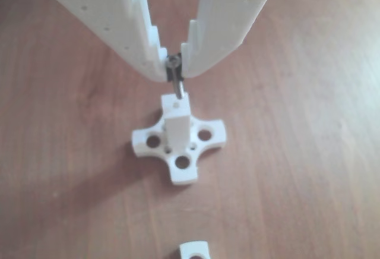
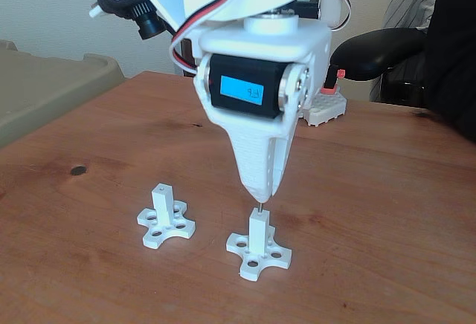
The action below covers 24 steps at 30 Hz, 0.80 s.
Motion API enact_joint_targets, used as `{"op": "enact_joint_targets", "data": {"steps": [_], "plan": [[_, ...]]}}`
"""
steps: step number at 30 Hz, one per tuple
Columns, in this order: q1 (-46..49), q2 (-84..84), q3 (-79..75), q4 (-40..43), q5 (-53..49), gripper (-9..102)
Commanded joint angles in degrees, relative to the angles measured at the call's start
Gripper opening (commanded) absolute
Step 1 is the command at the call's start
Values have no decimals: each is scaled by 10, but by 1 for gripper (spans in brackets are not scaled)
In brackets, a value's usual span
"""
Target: Grab the screw and set it in the hole.
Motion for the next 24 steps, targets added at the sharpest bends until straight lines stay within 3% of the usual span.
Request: {"op": "enact_joint_targets", "data": {"steps": [1, 24], "plan": [[-2, 11, -4, -7, 0, -4], [0, -3, -15, -16, 1, -4]]}}
